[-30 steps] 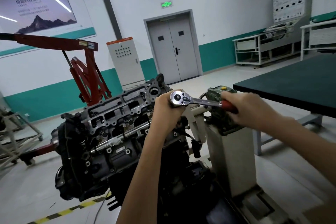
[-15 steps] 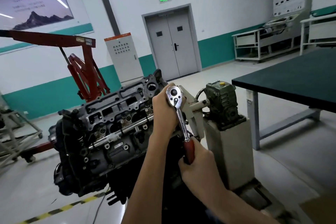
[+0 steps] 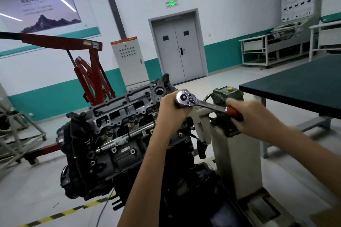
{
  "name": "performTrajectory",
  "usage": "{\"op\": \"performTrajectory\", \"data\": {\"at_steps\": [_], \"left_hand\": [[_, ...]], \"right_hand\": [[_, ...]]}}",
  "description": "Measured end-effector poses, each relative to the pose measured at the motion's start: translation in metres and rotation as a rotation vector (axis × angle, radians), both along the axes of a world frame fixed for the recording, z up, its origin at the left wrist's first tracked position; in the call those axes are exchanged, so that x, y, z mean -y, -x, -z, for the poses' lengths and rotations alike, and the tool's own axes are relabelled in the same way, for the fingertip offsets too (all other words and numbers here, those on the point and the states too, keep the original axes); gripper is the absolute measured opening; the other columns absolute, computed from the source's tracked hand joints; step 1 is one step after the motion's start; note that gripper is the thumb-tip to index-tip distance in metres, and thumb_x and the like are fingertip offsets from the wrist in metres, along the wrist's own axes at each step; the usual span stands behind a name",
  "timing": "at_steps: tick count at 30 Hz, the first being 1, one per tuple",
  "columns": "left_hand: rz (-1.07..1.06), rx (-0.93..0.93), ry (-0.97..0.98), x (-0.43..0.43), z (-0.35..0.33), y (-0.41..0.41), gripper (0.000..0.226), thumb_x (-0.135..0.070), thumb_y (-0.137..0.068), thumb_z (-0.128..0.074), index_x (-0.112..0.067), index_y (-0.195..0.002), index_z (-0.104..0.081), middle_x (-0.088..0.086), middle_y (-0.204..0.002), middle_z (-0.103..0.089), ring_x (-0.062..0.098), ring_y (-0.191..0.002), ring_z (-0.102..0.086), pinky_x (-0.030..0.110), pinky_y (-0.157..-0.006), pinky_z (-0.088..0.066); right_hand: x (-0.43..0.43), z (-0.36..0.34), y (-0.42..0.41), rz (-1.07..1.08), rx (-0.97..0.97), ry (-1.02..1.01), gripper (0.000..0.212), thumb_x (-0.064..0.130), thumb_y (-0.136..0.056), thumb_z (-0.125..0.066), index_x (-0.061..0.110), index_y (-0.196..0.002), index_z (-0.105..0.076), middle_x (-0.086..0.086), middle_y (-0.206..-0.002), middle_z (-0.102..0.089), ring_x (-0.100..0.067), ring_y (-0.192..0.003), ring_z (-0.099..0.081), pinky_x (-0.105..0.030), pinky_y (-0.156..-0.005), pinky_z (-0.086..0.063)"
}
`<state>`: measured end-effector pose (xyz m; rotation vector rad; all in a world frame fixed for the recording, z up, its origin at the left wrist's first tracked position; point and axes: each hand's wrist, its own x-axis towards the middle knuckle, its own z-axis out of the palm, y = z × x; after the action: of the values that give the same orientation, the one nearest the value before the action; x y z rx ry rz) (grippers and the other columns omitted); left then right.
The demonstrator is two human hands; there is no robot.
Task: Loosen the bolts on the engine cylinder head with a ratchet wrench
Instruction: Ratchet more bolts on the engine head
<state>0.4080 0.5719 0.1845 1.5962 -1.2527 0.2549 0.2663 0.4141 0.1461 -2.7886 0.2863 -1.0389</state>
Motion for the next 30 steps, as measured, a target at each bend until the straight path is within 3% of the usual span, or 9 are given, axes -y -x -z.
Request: {"op": "performTrajectory", "data": {"at_steps": [3,7,10,14,18,23,26,27,30], "left_hand": [[-0.050,0.052,0.176,0.009,0.011,0.005,0.022,0.012,-0.072,-0.063,-0.004,-0.065,-0.050,0.006,-0.056,-0.050,0.005,-0.052,-0.037,0.021,-0.050,-0.032],[-0.090,0.068,0.279,0.022,0.016,0.010,0.041,0.007,-0.076,-0.064,-0.023,-0.062,-0.041,-0.012,-0.053,-0.039,0.004,-0.051,-0.032,0.017,-0.050,-0.028],[-0.059,0.045,0.257,0.018,0.014,0.005,0.046,0.008,-0.079,-0.060,-0.026,-0.058,-0.037,-0.013,-0.051,-0.034,0.002,-0.050,-0.029,0.016,-0.050,-0.024],[-0.076,0.030,0.116,0.014,0.009,0.002,0.033,0.015,-0.073,-0.051,-0.009,-0.055,-0.036,0.003,-0.053,-0.034,0.006,-0.053,-0.025,0.024,-0.050,-0.024],[-0.052,0.021,0.078,0.012,0.007,0.004,0.021,0.015,-0.073,-0.053,0.007,-0.058,-0.040,0.025,-0.057,-0.041,0.009,-0.054,-0.026,0.024,-0.050,-0.024],[-0.018,-0.003,0.045,0.009,0.004,0.002,0.021,0.007,-0.078,-0.065,0.006,-0.063,-0.050,0.023,-0.061,-0.049,0.010,-0.055,-0.033,0.023,-0.052,-0.030],[-0.027,0.015,0.113,0.010,0.008,0.001,0.032,0.010,-0.075,-0.064,-0.011,-0.057,-0.048,0.001,-0.054,-0.045,0.005,-0.053,-0.033,0.018,-0.051,-0.029],[-0.041,0.033,0.159,0.011,0.010,0.003,0.038,0.010,-0.073,-0.061,-0.019,-0.057,-0.044,-0.005,-0.053,-0.043,0.006,-0.052,-0.033,0.017,-0.050,-0.028],[-0.068,0.047,0.286,0.018,0.017,0.007,0.033,0.008,-0.070,-0.055,-0.022,-0.061,-0.042,-0.010,-0.052,-0.042,0.007,-0.052,-0.035,0.019,-0.049,-0.028]], "right_hand": [[-0.041,0.037,0.002,0.026,0.086,-0.298,0.029,0.007,-0.076,-0.067,0.015,-0.102,-0.058,0.001,-0.069,-0.059,0.002,-0.052,-0.047,-0.008,-0.054,-0.035],[-0.116,0.067,-0.013,-0.067,0.316,-0.681,0.027,-0.004,-0.068,-0.062,0.021,-0.066,-0.050,0.008,-0.045,-0.045,0.003,-0.043,-0.046,-0.005,-0.042,-0.031],[-0.146,0.072,-0.024,-0.143,0.364,-0.815,0.035,-0.005,-0.068,-0.058,0.024,-0.059,-0.042,0.014,-0.051,-0.052,0.000,-0.040,-0.045,-0.003,-0.038,-0.027],[-0.104,0.062,-0.007,-0.125,0.206,-0.632,0.037,-0.004,-0.068,-0.061,0.031,-0.066,-0.048,0.009,-0.051,-0.054,0.000,-0.044,-0.048,-0.004,-0.044,-0.033],[-0.030,0.031,0.012,-0.073,-0.044,-0.267,0.028,0.007,-0.076,-0.065,0.015,-0.103,-0.059,-0.002,-0.071,-0.062,-0.012,-0.058,-0.059,-0.028,-0.060,-0.053],[0.016,-0.028,0.007,0.029,-0.037,0.160,0.033,0.003,-0.067,-0.069,0.011,-0.099,-0.060,-0.008,-0.074,-0.065,-0.028,-0.062,-0.060,-0.036,-0.058,-0.049],[0.008,-0.013,0.005,0.042,-0.050,0.077,0.028,0.006,-0.072,-0.065,0.012,-0.098,-0.057,-0.002,-0.069,-0.060,-0.020,-0.060,-0.059,-0.022,-0.053,-0.045],[-0.002,0.001,0.005,0.022,-0.048,-0.019,0.026,0.007,-0.075,-0.064,0.014,-0.099,-0.055,0.005,-0.065,-0.055,-0.013,-0.057,-0.058,-0.012,-0.051,-0.040],[-0.054,0.042,0.003,-0.043,0.029,-0.403,0.029,0.006,-0.076,-0.065,0.025,-0.094,-0.051,0.013,-0.061,-0.047,-0.001,-0.050,-0.051,-0.007,-0.050,-0.040]]}}
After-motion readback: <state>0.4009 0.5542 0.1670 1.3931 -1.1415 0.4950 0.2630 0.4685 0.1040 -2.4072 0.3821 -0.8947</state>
